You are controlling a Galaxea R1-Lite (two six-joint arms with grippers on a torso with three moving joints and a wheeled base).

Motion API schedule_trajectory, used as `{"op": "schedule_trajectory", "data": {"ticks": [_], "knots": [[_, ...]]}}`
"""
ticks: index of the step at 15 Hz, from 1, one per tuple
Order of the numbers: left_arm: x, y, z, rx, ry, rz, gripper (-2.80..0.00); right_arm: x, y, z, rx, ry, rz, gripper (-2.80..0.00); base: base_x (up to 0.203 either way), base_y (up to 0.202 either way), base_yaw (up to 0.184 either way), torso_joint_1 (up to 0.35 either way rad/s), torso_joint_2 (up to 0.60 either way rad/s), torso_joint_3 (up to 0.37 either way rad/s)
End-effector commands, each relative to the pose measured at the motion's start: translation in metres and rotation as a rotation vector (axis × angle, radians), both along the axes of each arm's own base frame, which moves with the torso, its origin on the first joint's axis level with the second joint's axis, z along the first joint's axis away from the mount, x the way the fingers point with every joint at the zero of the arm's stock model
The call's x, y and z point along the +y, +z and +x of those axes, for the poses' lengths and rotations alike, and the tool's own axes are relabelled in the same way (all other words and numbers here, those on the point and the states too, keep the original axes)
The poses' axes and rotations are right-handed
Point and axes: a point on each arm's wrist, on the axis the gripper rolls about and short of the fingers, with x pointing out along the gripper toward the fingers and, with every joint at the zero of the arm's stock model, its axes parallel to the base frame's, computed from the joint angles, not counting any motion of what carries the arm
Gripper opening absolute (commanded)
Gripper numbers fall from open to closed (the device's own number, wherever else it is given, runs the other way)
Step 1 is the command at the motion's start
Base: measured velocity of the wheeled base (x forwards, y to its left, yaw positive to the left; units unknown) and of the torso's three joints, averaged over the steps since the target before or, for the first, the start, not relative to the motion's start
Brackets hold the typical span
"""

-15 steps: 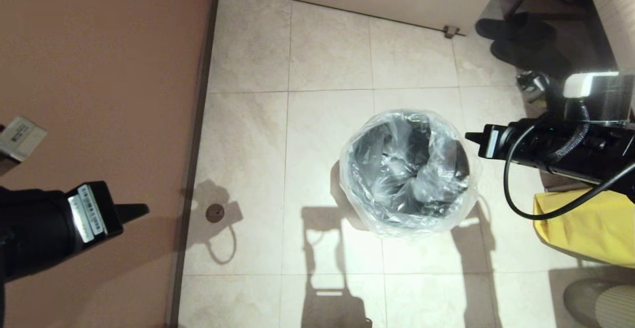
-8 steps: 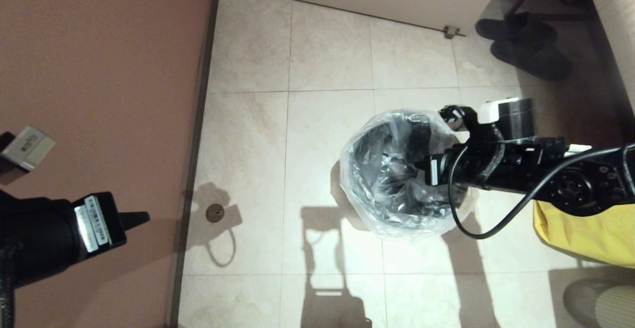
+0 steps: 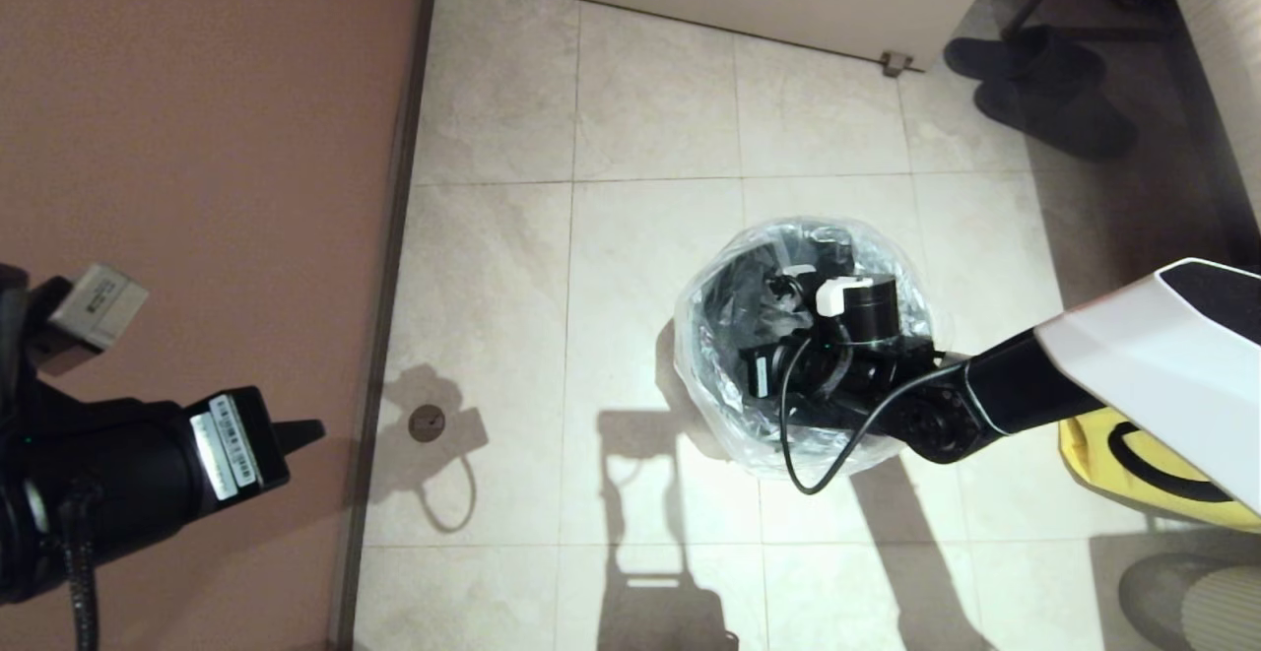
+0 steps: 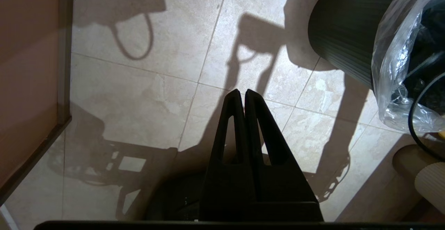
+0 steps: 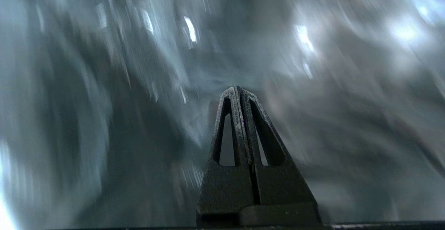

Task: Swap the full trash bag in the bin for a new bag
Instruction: Put the new garbage bag on the trash can

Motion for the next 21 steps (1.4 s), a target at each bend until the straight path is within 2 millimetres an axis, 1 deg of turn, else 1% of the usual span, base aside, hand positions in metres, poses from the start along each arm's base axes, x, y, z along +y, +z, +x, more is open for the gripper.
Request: {"op": "schedule_trajectory", "data": {"ticks": [1, 3, 5, 7, 8, 12, 14, 16, 18, 21], "knots": [[-0.002, -0.004, 0.004, 0.023, 0.004, 0.010, -2.80, 0.014, -0.016, 0.016, 0.006, 0.015, -0.001, -2.80, 0.000, 0.000, 0.000, 0.000, 0.00, 0.000], [-0.003, -0.006, 0.005, 0.025, 0.002, 0.008, -2.80, 0.024, -0.017, 0.026, 0.026, 0.025, -0.021, -2.80, 0.000, 0.000, 0.000, 0.000, 0.00, 0.000], [-0.002, -0.006, 0.004, 0.008, 0.003, -0.001, -2.80, 0.030, -0.037, 0.035, 0.044, 0.031, -0.100, -2.80, 0.000, 0.000, 0.000, 0.000, 0.00, 0.000], [-0.001, -0.007, 0.002, 0.003, 0.006, -0.001, -2.80, 0.030, -0.057, 0.038, 0.044, 0.017, -0.184, -2.80, 0.000, 0.000, 0.000, 0.000, 0.00, 0.000], [0.000, -0.006, 0.001, -0.002, 0.008, -0.004, -2.80, 0.030, -0.061, 0.038, 0.048, 0.015, -0.194, -2.80, 0.000, 0.000, 0.000, 0.000, 0.00, 0.000], [0.002, -0.005, -0.001, -0.008, 0.014, -0.007, -2.80, 0.029, -0.058, 0.039, 0.044, 0.011, -0.192, -2.80, 0.000, 0.000, 0.000, 0.000, 0.00, 0.000], [0.003, -0.004, -0.002, -0.014, 0.018, -0.010, -2.80, 0.026, -0.039, 0.035, 0.020, 0.006, -0.175, -2.80, 0.000, 0.000, 0.000, 0.000, 0.00, 0.000], [0.005, -0.003, -0.003, -0.018, 0.024, -0.013, -2.80, 0.021, -0.016, 0.027, -0.001, 0.002, -0.159, -2.80, 0.000, 0.000, 0.000, 0.000, 0.00, 0.000], [0.006, -0.002, -0.004, -0.026, 0.031, -0.017, -2.80, 0.013, 0.008, 0.013, -0.012, -0.004, -0.141, -2.80, 0.000, 0.000, 0.000, 0.000, 0.00, 0.000], [0.007, 0.000, -0.005, -0.036, 0.035, -0.022, -2.80, -0.003, 0.047, -0.014, -0.020, -0.020, -0.103, -2.80, 0.000, 0.000, 0.000, 0.000, 0.00, 0.000]]}}
